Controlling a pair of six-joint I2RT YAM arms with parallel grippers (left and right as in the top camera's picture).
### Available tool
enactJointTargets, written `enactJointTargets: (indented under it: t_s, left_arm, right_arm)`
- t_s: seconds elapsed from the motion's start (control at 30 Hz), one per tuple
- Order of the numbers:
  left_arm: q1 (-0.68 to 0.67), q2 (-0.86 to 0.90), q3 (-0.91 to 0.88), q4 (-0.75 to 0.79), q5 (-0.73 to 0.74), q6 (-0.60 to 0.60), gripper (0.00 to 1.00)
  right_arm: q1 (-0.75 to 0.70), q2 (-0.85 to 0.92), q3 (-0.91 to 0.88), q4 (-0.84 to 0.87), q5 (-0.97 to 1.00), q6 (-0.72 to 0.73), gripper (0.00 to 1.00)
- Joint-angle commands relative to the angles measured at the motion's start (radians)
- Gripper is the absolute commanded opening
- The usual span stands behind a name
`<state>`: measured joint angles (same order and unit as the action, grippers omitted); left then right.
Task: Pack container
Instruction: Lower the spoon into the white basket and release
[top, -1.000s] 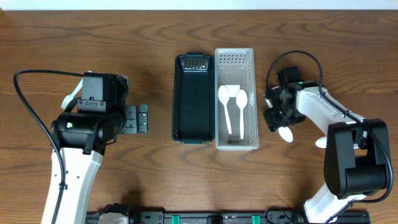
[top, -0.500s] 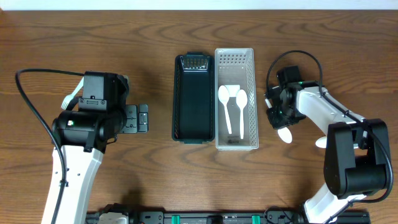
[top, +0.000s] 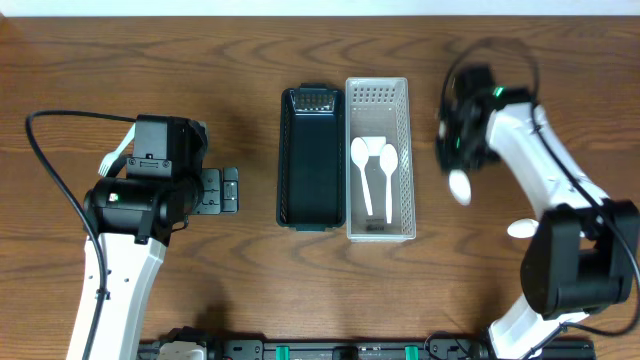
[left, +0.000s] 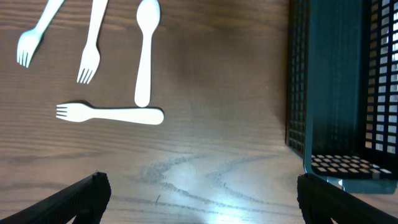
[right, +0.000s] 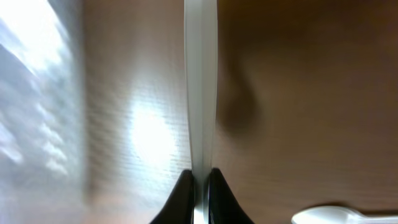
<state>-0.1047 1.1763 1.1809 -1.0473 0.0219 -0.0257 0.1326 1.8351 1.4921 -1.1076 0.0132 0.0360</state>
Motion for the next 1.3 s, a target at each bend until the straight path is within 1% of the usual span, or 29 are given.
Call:
enactJointTargets:
  t_s: [0.0,0.07,0.1,0.17,0.27,0.33,0.47,0.57,0.73,0.9,0.93,0.97,1.03,1.07,1.13,1.27]
  left_arm:
    - [0.005,0.006,0.018,-0.003,-0.008,-0.002,0.98]
    - [0.005,0.006,0.018,-0.003,-0.008,-0.001,0.98]
    - [0.005,0.006,0.018,-0.003,-0.008,-0.002,0.98]
    - [0.005,0.006,0.018,-0.003,-0.008,-0.002,0.98]
    - [0.005,0.006,0.018,-0.003,-0.008,-0.002,0.98]
    - [0.005,0.006,0.018,-0.003,-0.008,-0.002,0.98]
    - [0.005,0.006,0.018,-0.004,-0.008,-0.002,0.98]
    - [0.005,0.006,0.018,-0.007,-0.008,-0.002,0.98]
    - [0.005,0.006,0.018,-0.01,-0.008,-0.001,0.98]
    - [0.005,0.006,0.018,-0.01,-0.008,-0.001,0.98]
    - [0.005,0.006,0.018,-0.01,-0.008,-0.001,0.98]
    - [0.005,0.006,0.018,-0.01,-0.008,-0.001,0.98]
    - [0.005,0.006,0.018,-0.01,-0.008,-0.001,0.98]
    - [0.005,0.006,0.018,-0.01,-0.008,-0.001,0.98]
    - [0.005,0.006,0.018,-0.01,-0.008,-0.001,0.98]
    - [0.005,0.006,0.018,-0.01,-0.008,-0.001,0.98]
  right_arm:
    - [0.024,-0.07,0.227,-0.059,-0.035,0.229,0.01]
    - [0.055,-0.07,0.319,-0.076,-0.08,0.324,0.01]
    - [0.072,-0.07,0.337,-0.074,-0.085,0.376,0.01]
    - [0.119,-0.07,0.346,-0.066,-0.085,0.497,0.01]
    - [0.198,-0.047,0.337,-0.063,-0.05,0.638,0.01]
    - [0.251,-0.02,0.331,-0.063,-0.015,0.688,0.01]
    - [0.338,0.06,0.33,-0.064,0.048,0.693,0.01]
    - [0.368,0.135,0.33,-0.068,0.067,0.693,0.01]
    - [0.369,0.259,0.33,-0.09,0.059,0.681,0.01]
    - [0.357,0.329,0.33,-0.09,0.05,0.605,0.01]
    - [0.357,0.337,0.33,-0.09,0.05,0.589,0.03]
    - [0.357,0.341,0.33,-0.09,0.05,0.577,0.1]
    - [0.357,0.344,0.33,-0.088,0.045,0.548,0.37]
    - [0.359,0.344,0.33,-0.085,0.045,0.542,0.45]
    - [0.359,0.34,0.332,-0.077,0.045,0.522,0.48]
    - [0.344,0.314,0.373,-0.082,0.051,0.507,0.48]
